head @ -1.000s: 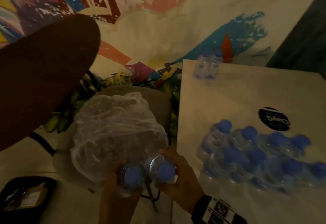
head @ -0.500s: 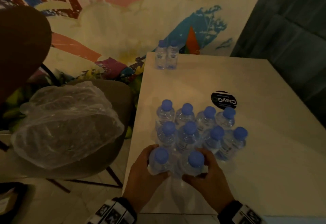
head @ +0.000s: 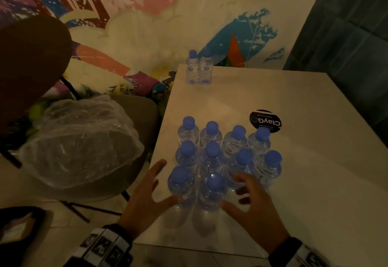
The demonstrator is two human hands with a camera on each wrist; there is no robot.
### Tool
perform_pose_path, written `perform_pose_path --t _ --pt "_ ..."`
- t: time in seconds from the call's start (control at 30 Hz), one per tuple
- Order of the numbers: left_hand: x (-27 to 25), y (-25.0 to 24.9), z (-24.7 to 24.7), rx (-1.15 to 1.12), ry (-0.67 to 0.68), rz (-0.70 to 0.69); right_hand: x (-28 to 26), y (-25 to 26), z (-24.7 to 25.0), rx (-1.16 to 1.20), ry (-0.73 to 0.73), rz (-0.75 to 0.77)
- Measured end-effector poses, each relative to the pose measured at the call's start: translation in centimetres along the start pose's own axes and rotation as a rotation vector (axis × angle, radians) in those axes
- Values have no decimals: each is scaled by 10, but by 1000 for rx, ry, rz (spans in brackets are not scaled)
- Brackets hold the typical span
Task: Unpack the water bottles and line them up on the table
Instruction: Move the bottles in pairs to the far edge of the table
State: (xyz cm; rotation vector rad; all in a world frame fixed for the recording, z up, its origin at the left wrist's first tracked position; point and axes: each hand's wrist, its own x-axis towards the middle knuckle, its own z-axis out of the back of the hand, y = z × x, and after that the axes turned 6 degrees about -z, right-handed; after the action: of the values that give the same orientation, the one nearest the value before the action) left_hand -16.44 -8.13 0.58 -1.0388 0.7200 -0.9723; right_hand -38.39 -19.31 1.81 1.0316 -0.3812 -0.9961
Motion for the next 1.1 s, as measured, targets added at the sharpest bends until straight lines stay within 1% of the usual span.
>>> perform_pose_path --t 0.1,0.17,0.23,0.27,0.33,0.4,0.47,0.53,0.63,0.73,0.8,0.87,1.0,1.1 --pt "8 -24 24 33 -31 -19 3 32 40 -92 14 112" --pt "25 -41 38 69 -62 -62 17 58 59 -156 22 190" --pt "49 -56 48 150 -42 -108 41 80 69 -236 66 253" --pt "63 -60 51 150 -17 -130 56 91 71 -319 91 288" --pt "91 -69 54 237 77 -178 89 108 69 -505 156 306" --pt "122 -74 52 462 194 -232 122 122 61 -688 232 281" --pt "151 -83 46 651 328 -272 149 132 48 -864 351 252" --pt "171 -89 40 752 458 -317 169 140 37 -1021 450 228" --pt "190 -91 34 851 648 -370 188 146 25 -1165 579 198" --pt "204 -91 28 936 703 -443 196 142 15 -1196 620 188" --pt "210 -91 25 1004 735 -465 200 135 12 -1193 598 222" --pt "218 -90 24 996 758 -457 205 132 13 -1184 565 230" --pt "243 -99 24 978 792 -424 226 139 37 -1132 554 189" --pt "273 -121 19 967 757 -394 254 144 65 -1048 504 164"
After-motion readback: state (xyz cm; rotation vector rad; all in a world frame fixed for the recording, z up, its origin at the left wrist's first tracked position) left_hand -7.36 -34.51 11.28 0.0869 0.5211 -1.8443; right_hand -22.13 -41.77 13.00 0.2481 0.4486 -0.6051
